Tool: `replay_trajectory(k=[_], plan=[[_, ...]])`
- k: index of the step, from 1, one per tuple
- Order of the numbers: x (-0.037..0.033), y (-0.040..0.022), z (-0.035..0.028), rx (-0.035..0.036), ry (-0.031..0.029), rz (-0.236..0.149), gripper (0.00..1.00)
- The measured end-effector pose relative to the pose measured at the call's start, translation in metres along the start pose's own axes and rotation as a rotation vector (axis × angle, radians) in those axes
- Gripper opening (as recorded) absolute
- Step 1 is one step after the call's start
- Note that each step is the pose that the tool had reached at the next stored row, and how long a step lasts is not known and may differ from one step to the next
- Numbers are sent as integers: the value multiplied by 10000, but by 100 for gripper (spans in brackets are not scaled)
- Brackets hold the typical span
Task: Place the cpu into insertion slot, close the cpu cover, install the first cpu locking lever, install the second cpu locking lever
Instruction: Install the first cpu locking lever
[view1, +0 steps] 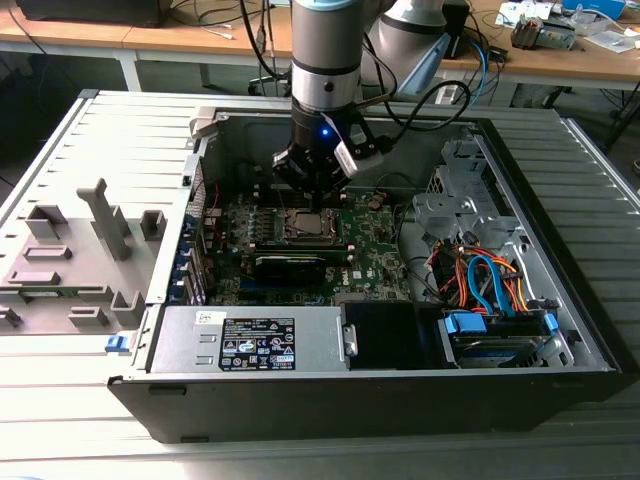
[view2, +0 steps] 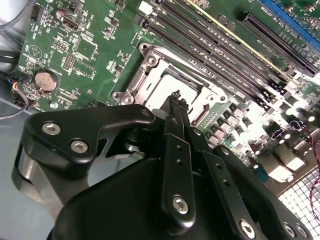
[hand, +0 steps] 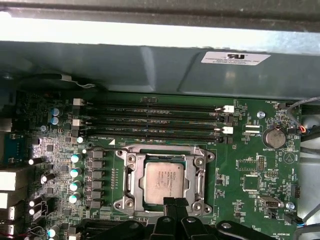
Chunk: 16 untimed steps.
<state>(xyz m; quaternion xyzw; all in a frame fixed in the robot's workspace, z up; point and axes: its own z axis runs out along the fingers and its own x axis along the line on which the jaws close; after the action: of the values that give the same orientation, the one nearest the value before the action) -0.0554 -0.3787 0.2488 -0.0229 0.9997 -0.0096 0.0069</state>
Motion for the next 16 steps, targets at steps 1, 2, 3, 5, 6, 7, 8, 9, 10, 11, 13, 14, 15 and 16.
replay_trajectory(k=[1, 2, 3, 5, 6, 7, 8, 9, 10, 11, 13, 14, 15, 16], plan=[[5, 1, 0, -1, 0, 0, 11], [12, 3, 0, 0, 0, 0, 11], [18, 6, -1, 0, 1, 1, 11], [28, 28, -1, 0, 0, 1, 11], [30, 38, -1, 0, 0, 0, 11], [31, 46, -1, 0, 0, 0, 11], [32, 54, -2, 0, 0, 0, 11], [33, 64, -2, 0, 0, 0, 11], [33, 74, -2, 0, -1, 0, 11], [35, 82, -2, -1, 0, 0, 11], [40, 98, -2, -1, 0, 0, 11], [43, 107, -2, -1, 0, 0, 11], [45, 116, -2, -1, 0, 1, 11], [45, 123, -3, 0, 0, 0, 11]])
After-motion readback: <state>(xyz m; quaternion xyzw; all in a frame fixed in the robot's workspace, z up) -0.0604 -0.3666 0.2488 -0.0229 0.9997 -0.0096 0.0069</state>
